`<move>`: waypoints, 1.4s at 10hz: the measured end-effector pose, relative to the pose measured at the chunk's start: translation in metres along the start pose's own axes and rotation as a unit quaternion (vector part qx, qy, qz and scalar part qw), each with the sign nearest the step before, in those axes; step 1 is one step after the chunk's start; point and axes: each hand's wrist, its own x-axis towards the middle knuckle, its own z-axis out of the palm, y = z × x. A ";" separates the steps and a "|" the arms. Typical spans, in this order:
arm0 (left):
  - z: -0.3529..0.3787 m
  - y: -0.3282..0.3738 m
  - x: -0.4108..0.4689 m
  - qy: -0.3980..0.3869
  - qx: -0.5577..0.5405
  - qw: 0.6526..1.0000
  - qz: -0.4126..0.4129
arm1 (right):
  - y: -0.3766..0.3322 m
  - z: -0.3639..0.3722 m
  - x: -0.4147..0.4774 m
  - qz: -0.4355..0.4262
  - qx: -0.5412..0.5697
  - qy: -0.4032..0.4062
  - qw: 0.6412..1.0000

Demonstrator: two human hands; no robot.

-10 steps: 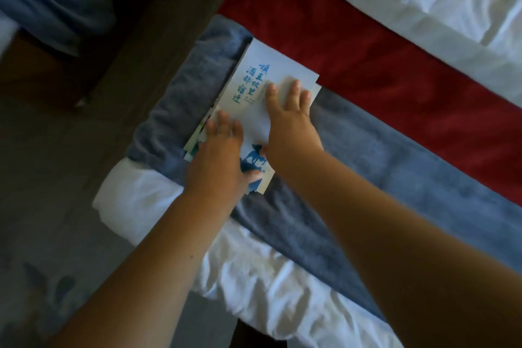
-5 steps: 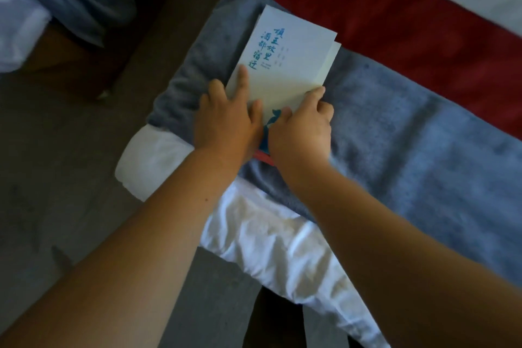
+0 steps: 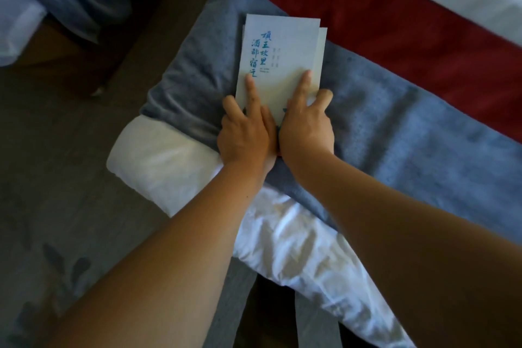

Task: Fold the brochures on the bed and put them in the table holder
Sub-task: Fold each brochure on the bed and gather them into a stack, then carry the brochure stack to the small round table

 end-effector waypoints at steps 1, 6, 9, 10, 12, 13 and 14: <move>-0.006 0.004 0.002 -0.013 0.007 1.000 -0.007 | -0.003 -0.003 0.001 -0.008 0.002 -0.012 1.000; -0.178 0.098 -0.007 -0.066 -0.071 0.994 0.042 | 0.001 -0.192 -0.059 -0.015 0.218 0.107 0.970; -0.454 0.251 -0.041 0.000 -0.089 0.984 0.156 | -0.026 -0.486 -0.140 -0.016 0.292 0.154 0.944; -0.542 0.306 -0.067 0.039 -0.111 0.972 0.202 | -0.034 -0.595 -0.198 -0.047 0.344 0.188 0.919; -0.671 0.392 -0.142 0.086 -0.099 0.952 0.275 | -0.014 -0.734 -0.267 -0.060 0.363 0.222 0.903; -0.712 0.426 -0.180 0.101 -0.113 0.946 0.286 | 0.000 -0.785 -0.302 -0.057 0.344 0.242 0.905; -0.730 0.465 -0.214 0.132 -0.111 0.940 0.293 | 0.021 -0.821 -0.334 -0.023 0.319 0.279 0.905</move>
